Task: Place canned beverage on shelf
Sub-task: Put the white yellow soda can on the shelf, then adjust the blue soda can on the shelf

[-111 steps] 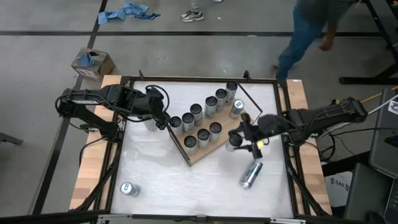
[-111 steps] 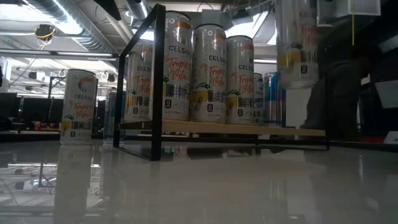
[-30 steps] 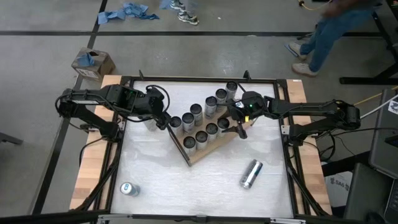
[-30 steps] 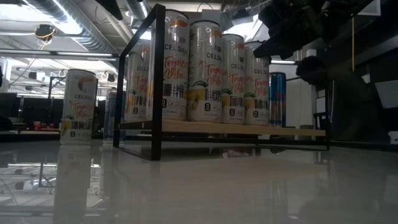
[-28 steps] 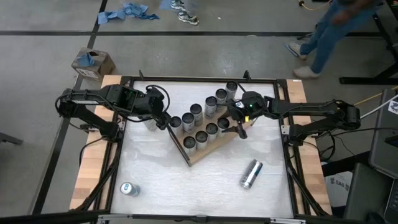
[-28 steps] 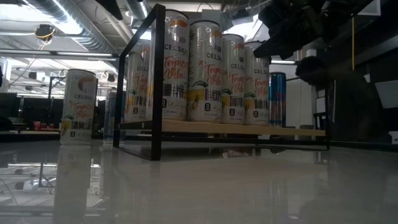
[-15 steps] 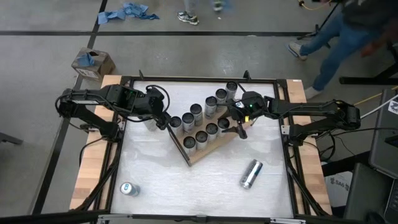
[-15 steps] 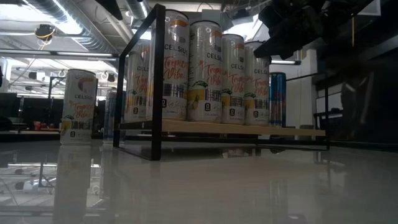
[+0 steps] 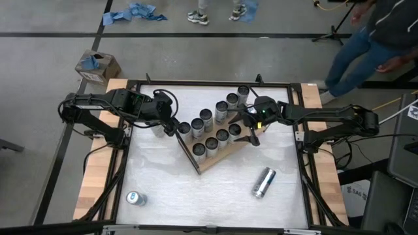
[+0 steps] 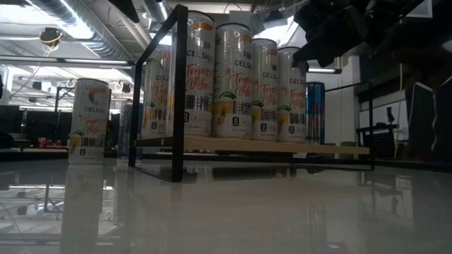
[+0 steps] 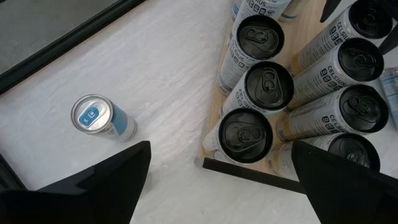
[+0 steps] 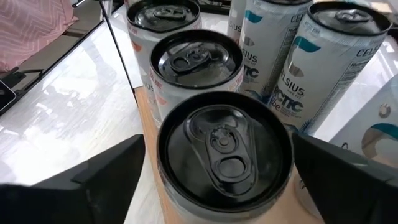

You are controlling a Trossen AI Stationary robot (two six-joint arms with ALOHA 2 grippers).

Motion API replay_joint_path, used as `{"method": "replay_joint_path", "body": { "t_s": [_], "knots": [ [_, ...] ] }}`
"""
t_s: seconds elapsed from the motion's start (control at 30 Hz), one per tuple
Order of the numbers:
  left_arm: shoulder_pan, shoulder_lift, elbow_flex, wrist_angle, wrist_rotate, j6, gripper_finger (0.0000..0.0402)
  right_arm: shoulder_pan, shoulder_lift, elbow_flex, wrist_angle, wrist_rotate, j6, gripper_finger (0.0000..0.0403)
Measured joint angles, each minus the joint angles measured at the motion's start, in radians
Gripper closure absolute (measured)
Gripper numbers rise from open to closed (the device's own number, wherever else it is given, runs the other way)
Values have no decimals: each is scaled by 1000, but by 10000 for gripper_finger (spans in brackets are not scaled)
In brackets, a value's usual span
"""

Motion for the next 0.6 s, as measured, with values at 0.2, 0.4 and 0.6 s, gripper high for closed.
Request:
{"method": "replay_joint_path", "body": {
  "t_s": [0.2,0.4,0.6],
  "knots": [
    [0,0,0,0,0,0,23,0,-40,0,-1,0,0,9],
    [0,0,0,0,0,0,23,0,-122,0,-29,89,-1,8],
    [0,0,0,0,0,0,23,0,-240,0,-113,150,-1,8]
  ]
}}
